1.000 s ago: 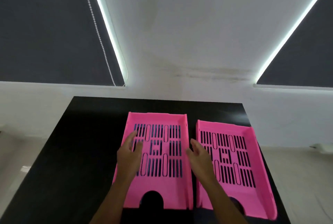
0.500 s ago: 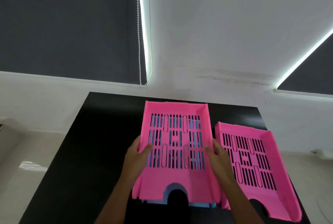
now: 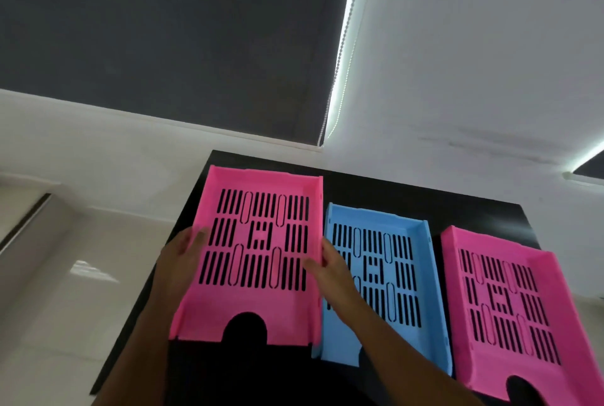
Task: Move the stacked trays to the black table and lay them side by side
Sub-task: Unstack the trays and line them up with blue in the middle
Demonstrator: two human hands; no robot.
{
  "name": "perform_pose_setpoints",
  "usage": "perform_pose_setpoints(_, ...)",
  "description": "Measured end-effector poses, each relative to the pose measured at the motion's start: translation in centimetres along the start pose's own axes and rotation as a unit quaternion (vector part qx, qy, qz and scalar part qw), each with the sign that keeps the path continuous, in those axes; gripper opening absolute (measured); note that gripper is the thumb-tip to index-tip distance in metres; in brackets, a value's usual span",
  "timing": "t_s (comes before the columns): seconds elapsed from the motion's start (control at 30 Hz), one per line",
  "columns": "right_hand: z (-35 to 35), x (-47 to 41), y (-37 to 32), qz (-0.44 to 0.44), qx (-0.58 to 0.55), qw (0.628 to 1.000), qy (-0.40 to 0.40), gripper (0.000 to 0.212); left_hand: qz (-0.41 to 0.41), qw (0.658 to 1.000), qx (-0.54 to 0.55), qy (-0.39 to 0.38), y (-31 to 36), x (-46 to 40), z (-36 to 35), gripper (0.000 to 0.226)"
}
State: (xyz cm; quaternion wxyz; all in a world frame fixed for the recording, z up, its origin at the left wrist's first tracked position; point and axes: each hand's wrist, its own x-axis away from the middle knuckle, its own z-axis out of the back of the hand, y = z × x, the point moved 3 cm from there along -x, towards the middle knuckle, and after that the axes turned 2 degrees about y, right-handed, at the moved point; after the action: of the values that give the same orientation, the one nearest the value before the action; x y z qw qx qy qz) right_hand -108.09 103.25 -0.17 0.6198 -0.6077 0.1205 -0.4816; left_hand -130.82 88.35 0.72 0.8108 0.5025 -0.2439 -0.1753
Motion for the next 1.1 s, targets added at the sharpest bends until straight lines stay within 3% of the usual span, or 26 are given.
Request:
perform_pose_setpoints(0.4,-4.8,-1.3,3.1,-0.092,-0.01,0.995,-0.042,0.043,0.02,0.998,-0.058,-0.009,-5.6,-0.7,1.2,0.029)
perform_pose_setpoints(0.73,-4.4,-2.0,4.2,-0.085,0.017,0.996,-0.006,0.071,0.051,0.994,-0.091,-0.045,-6.8,-0.8,-0.1,0.029)
perform_pose_setpoints(0.77,-4.2,-2.1,4.3,-0.083,0.015,0.996,-0.005,0.067,0.052,0.993,-0.1,-0.046,-6.8,-0.8,-0.1,0.028)
perform_pose_setpoints(0.87,-3.2,-1.3,3.0,-0.06,0.014,0.998,-0.001,0.027,0.044,0.99,-0.126,-0.037,-6.7,-0.7,-0.3,0.027)
perform_pose_setpoints(0.93,-2.0,-1.0,2.6,-0.043,-0.003,0.999,0.014,0.027,0.031,0.989,-0.144,-0.006,-6.1,-0.5,-0.7,0.027)
perform_pose_setpoints(1.03,1.0,-0.5,2.9,-0.028,-0.01,0.998,0.062,0.051,0.0,0.989,-0.148,-0.002,-4.1,0.8,-2.8,0.046)
perform_pose_setpoints(1.1,3.8,-0.2,3.4,0.0,0.007,0.992,0.126,0.049,-0.011,0.99,-0.137,-0.034,-2.5,2.6,-5.6,0.06)
